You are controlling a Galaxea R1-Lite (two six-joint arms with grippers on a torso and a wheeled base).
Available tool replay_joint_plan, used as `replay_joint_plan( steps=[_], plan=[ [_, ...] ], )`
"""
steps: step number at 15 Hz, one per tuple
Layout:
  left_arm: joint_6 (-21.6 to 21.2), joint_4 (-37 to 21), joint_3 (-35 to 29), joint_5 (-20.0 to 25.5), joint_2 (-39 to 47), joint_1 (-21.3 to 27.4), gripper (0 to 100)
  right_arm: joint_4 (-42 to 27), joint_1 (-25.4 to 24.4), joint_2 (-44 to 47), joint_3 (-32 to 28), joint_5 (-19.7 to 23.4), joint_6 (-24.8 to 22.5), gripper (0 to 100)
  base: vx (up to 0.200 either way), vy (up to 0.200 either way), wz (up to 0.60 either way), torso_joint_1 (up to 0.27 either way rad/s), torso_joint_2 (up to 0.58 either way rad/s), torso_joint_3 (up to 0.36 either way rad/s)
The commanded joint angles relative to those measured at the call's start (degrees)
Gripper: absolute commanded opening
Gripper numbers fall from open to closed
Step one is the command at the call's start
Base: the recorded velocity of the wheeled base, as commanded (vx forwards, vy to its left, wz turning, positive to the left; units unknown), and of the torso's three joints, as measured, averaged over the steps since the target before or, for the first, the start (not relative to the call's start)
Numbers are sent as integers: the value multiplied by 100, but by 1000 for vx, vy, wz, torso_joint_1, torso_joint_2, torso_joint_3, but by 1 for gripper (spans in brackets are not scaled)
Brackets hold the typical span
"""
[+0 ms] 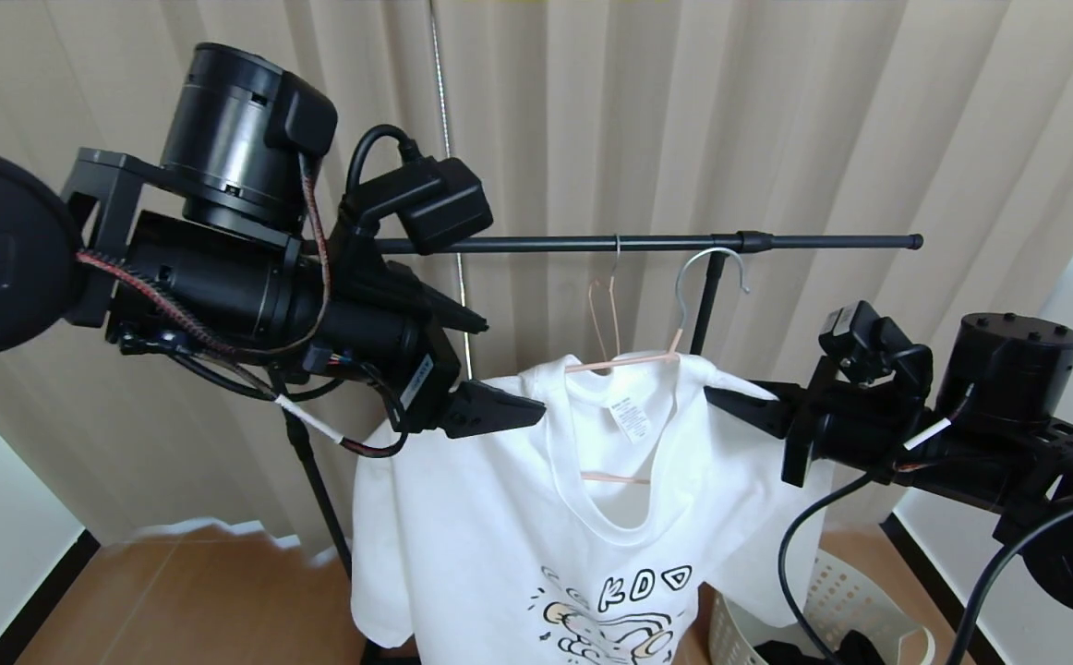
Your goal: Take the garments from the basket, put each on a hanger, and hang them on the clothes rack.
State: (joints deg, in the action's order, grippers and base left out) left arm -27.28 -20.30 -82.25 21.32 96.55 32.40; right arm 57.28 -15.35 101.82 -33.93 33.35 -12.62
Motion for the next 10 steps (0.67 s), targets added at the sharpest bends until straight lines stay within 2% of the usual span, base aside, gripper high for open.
replay_joint_plan(
  steps=[1, 3, 6, 10],
  plan=[
    [-295, -141, -423, 65, 611, 12, 100, 2, -3, -21, 0, 4, -4, 0, 0, 0, 0, 0, 0, 0],
    [-348, -132, -538, 135, 874, 73, 100, 2, -3, -30, 0, 4, -4, 0, 0, 0, 0, 0, 0, 0],
    [-462, -132, -555, 469, 962, 100, 100, 2, -3, -30, -9, -4, -4, 0, 0, 0, 0, 0, 0, 0],
    [-480, -132, -538, 531, 1033, 100, 100, 2, -3, -39, -18, -13, -4, 0, 0, 0, 0, 0, 0, 0]
  ],
)
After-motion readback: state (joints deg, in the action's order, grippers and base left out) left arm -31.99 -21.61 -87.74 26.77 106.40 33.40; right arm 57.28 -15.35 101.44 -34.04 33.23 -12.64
